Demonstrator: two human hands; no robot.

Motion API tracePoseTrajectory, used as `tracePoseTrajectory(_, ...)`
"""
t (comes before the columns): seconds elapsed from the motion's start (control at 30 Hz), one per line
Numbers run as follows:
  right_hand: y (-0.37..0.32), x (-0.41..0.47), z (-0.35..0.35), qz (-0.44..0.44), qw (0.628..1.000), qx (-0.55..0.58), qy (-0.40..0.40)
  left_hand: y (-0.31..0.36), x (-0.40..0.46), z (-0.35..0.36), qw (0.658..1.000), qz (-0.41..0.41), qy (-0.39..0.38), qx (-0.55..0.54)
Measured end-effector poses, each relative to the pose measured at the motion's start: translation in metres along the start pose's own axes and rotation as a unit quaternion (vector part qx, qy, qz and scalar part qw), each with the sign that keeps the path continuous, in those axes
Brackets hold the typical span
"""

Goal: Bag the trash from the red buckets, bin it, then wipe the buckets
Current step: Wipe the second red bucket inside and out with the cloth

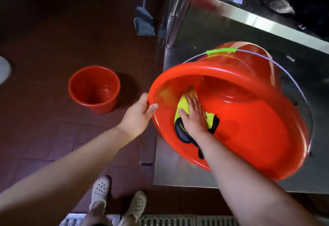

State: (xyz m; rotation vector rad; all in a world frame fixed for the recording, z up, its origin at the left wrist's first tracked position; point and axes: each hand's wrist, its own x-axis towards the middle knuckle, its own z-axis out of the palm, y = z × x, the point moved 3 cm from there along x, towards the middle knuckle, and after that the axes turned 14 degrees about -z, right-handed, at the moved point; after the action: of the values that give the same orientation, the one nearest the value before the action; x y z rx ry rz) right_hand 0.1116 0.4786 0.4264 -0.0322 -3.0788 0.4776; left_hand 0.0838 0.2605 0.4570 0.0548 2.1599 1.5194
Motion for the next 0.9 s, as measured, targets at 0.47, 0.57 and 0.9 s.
tracePoseTrajectory(0.47,0.051,0.047,0.002,0.088,0.987,-0.123,-0.053,-0.039,-0.004,0.041,0.977,-0.105,-0.084,-0.166)
tracePoseTrajectory(0.57,0.016,0.020,0.010,0.072,0.992,-0.104,-0.027,-0.048,-0.005,0.049,0.970,-0.104,-0.069,-0.208)
tracePoseTrajectory(0.9,-0.060,-0.057,0.027,-0.043,0.997,-0.039,-0.043,-0.042,-0.007,0.034,0.986,-0.054,0.036,-0.152)
